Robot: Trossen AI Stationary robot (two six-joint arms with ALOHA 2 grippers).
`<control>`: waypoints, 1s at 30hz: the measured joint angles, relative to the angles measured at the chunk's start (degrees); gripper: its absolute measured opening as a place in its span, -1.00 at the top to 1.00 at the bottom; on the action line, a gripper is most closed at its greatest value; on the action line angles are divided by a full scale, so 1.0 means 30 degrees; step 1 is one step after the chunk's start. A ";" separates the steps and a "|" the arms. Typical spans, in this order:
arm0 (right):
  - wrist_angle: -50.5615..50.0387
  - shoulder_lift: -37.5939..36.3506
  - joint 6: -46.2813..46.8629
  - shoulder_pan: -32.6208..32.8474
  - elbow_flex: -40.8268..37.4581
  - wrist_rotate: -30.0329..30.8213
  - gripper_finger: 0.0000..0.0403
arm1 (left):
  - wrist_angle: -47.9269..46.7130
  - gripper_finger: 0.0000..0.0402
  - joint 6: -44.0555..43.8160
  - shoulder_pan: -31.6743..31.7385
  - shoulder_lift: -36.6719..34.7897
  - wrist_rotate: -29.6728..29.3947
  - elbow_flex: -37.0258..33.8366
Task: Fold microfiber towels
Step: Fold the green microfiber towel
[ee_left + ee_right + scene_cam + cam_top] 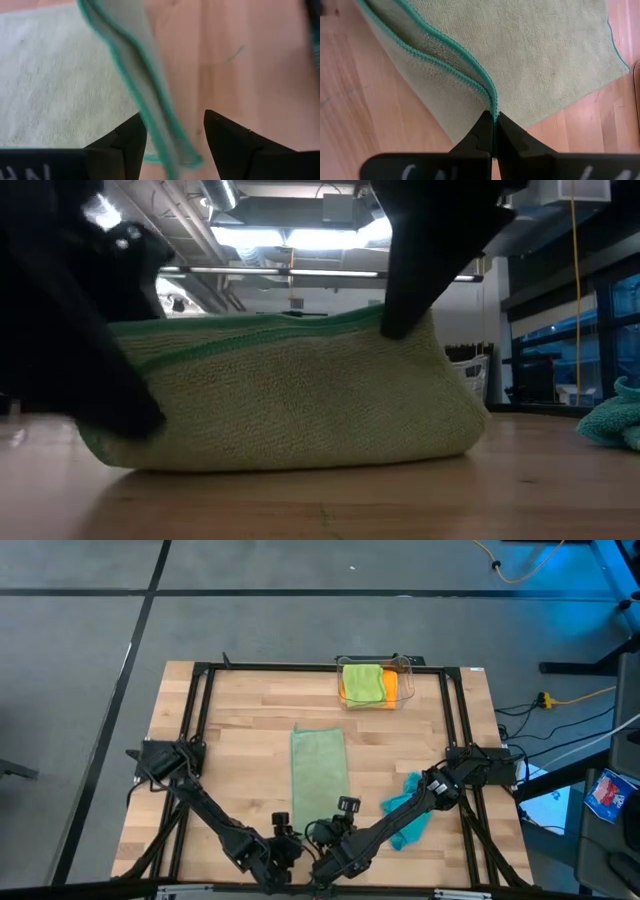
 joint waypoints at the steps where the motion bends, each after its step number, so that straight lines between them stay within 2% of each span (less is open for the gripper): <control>1: 0.0007 0.0000 0.0000 0.0007 0.0000 0.0000 0.97 | -0.0090 0.06 0.0000 0.0097 0.0160 -0.0013 -0.0007; 8: -0.0042 0.0000 0.0000 0.0007 -0.0007 -0.0165 0.97 | -0.0813 0.09 -0.0491 0.0302 0.0344 0.0018 -0.0017; 20: -0.0109 0.0000 0.0006 0.0007 -0.0007 -0.0419 0.97 | -0.2669 0.14 -0.0969 -0.0422 -0.0022 -0.1450 -0.0015; 24: -0.0109 0.0000 0.0007 0.0007 -0.0007 -0.0560 0.97 | -0.2676 0.26 -0.0874 -0.0444 -0.0026 -0.1690 -0.0015; 30: -0.0114 0.0000 0.0004 0.0007 -0.0007 -0.0561 0.97 | -0.2676 0.56 -0.0766 -0.0560 -0.0026 -0.1694 -0.0015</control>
